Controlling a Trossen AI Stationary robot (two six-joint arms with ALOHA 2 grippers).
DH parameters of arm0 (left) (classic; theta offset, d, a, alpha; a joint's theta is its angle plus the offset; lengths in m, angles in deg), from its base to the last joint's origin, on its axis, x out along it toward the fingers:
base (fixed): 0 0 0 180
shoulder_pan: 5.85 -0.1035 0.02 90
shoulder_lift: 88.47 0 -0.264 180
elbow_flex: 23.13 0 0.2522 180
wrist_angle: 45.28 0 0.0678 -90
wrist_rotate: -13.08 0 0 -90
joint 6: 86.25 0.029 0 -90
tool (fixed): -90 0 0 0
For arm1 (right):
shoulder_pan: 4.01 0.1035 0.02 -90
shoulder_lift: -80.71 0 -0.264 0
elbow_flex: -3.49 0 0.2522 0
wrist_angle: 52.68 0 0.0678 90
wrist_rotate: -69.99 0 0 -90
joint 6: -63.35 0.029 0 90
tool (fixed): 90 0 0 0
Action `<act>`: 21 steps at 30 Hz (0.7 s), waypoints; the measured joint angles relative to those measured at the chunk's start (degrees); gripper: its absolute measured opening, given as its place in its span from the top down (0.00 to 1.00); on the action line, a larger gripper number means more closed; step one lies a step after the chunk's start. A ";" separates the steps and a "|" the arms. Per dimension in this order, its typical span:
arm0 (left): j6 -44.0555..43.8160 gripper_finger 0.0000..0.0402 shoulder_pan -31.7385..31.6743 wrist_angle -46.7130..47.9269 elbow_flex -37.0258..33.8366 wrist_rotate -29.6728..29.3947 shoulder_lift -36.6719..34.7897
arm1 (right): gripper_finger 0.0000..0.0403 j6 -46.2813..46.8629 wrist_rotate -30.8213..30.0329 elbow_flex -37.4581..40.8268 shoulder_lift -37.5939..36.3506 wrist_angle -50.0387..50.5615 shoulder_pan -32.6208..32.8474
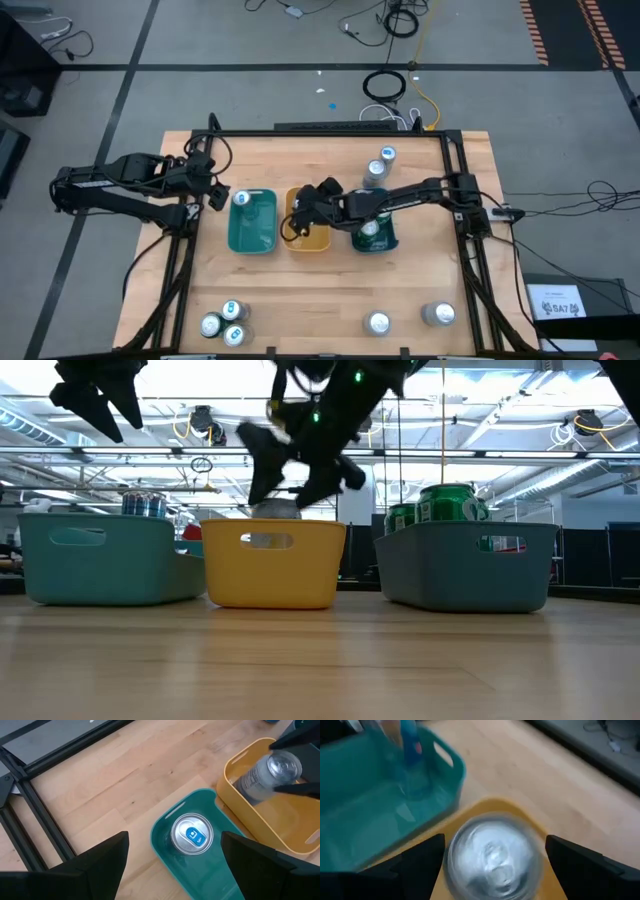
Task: Sort soda cans
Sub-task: Put the blue-white soda can into the yellow bin, then put the blue soda can into the green bin
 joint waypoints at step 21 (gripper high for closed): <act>-22.47 0.19 8.07 -0.31 0.00 5.57 2.93 | 0.17 19.55 1.29 -0.56 -30.24 44.73 5.80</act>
